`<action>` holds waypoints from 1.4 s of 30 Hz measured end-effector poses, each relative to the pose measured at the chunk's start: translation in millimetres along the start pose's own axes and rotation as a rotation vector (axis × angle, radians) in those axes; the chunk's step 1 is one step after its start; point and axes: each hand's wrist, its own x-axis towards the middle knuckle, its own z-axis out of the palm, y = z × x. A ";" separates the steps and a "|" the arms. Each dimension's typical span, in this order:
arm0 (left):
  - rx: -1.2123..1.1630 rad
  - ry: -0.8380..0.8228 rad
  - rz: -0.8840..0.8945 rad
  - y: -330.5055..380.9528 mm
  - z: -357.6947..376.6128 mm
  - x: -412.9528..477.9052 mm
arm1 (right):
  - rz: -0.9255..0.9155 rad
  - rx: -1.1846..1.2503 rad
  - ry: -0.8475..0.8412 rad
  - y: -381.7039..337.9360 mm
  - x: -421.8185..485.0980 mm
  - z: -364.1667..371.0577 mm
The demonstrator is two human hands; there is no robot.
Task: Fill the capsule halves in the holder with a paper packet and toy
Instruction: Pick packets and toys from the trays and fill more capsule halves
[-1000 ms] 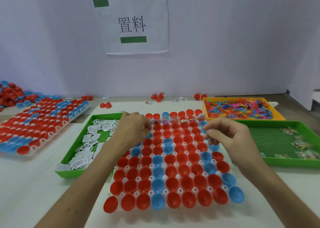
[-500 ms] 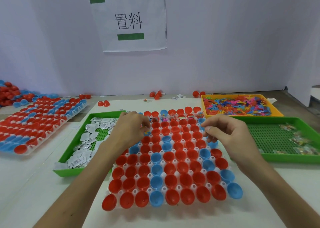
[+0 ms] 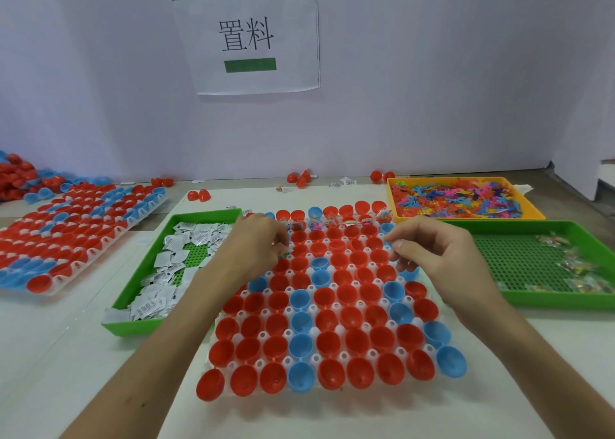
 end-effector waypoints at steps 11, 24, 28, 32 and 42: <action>-0.008 0.008 0.091 -1.0 3.0 -0.7 | 0.001 -0.006 -0.012 2.0 1.0 -0.5; 0.015 -0.082 0.116 -10.3 5.8 0.8 | 0.028 0.008 -0.033 2.6 1.5 0.5; 0.028 -0.106 0.133 -6.3 3.7 3.4 | 0.028 0.017 -0.035 2.0 1.5 0.2; -0.011 -0.046 0.108 -3.5 0.6 3.7 | 0.024 0.013 -0.035 0.7 1.8 0.3; -0.117 -0.043 0.027 6.3 8.4 3.7 | 0.040 -0.009 -0.023 4.2 -0.9 0.7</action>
